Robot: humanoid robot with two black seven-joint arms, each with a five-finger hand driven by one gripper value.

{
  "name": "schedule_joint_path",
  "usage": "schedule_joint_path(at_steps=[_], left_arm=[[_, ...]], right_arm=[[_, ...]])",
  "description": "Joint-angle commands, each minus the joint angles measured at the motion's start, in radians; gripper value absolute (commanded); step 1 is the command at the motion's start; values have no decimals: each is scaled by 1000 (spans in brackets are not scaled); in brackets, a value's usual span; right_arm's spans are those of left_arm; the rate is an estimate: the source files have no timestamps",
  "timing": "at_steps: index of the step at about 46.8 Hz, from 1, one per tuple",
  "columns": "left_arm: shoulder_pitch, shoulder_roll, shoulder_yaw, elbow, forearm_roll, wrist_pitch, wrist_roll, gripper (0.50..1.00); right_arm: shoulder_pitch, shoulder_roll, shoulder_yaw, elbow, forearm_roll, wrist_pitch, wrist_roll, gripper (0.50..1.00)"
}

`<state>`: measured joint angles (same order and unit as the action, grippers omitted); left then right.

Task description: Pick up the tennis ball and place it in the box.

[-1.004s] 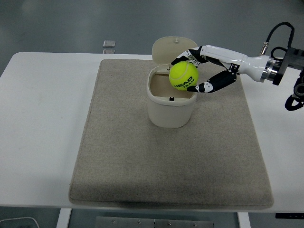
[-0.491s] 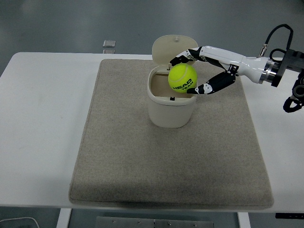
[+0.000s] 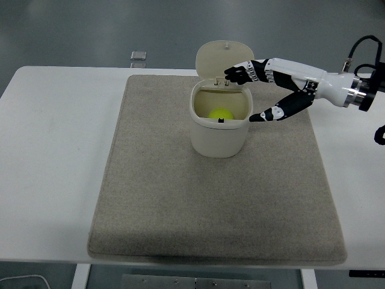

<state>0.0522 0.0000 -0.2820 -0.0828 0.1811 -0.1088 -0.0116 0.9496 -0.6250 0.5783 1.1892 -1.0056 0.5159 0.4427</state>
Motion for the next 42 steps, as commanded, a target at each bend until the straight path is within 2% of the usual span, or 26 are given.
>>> schedule_joint_path(at_steps=[1, 9, 17, 20, 26, 31, 42], left_arm=[[0, 0, 0, 0, 0, 0, 1, 992], [0, 0, 0, 0, 0, 0, -1, 992], [0, 0, 0, 0, 0, 0, -1, 992], [0, 0, 1, 0, 0, 0, 1, 992], [0, 0, 1, 0, 0, 0, 1, 992], [0, 0, 0, 0, 0, 0, -1, 992], [0, 0, 0, 0, 0, 0, 1, 992]], right_arm=[[-26, -41, 1, 0, 73, 15, -1, 901], [-84, -78, 6, -23, 173, -4, -1, 901], [-117, -65, 5, -112, 330, -51, -9, 901], [-127, -61, 6, -140, 406, -59, -48, 899], [-133, -39, 6, -181, 556, -73, -168, 899], [-129, -22, 8, -224, 647, -76, -245, 899], [-106, 56, 8, -319, 754, -85, -314, 897]])
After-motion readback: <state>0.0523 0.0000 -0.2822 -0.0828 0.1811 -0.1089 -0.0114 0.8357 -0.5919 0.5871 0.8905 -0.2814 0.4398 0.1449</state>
